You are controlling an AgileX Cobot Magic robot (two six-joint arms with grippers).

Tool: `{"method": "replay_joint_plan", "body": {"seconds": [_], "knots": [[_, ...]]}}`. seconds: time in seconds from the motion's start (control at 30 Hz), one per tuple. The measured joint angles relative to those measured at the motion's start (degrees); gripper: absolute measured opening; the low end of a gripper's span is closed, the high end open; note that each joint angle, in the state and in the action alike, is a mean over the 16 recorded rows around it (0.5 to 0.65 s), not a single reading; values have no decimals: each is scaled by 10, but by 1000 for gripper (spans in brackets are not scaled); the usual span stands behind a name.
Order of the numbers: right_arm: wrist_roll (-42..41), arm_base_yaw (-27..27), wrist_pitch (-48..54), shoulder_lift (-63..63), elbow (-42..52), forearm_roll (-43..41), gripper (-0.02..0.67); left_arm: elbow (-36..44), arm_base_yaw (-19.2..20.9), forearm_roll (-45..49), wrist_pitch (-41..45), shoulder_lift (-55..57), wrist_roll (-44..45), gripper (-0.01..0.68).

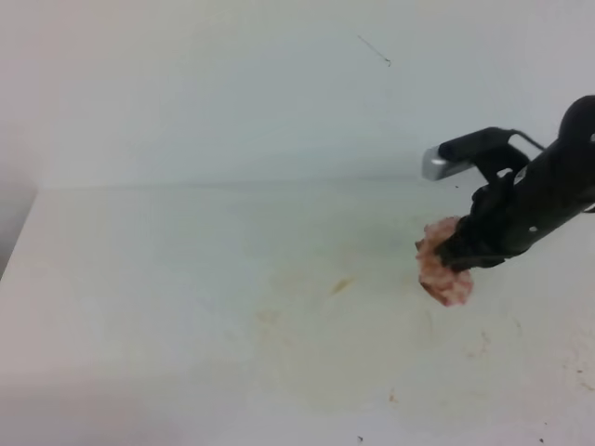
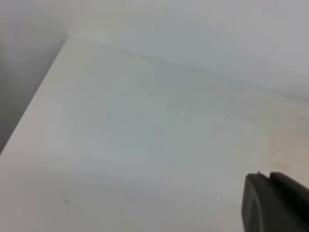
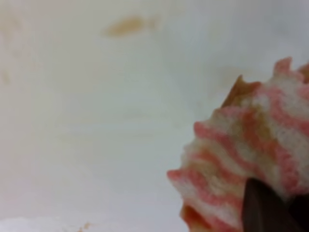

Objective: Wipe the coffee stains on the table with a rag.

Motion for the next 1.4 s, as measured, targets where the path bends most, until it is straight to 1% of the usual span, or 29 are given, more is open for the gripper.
{"method": "replay_joint_plan", "body": {"seconds": [0.3,0.5,0.6,0.73,1.07,1.17,1.27,1.4], "knots": [[-8,-36,-67,-125,114,9,20,-1,0,0,1,0,0,0],[-1,-53,-102,-154,178,12,23,-1,0,0,1,0,0,0],[0,-55,-109,-154,192,18,40,-3,0,0,2,0,0,0],[-12,-55,-110,-149,195,37,98,-3,0,0,2,0,0,0],[-79,-55,-95,-185,190,113,317,-3,0,0,2,0,0,0],[-97,-55,-84,-217,189,130,354,-3,0,0,2,0,0,0],[-107,-55,-69,-262,189,135,347,-3,0,0,2,0,0,0],[-105,-55,-45,-332,189,123,278,-3,0,0,2,0,0,0]]}}
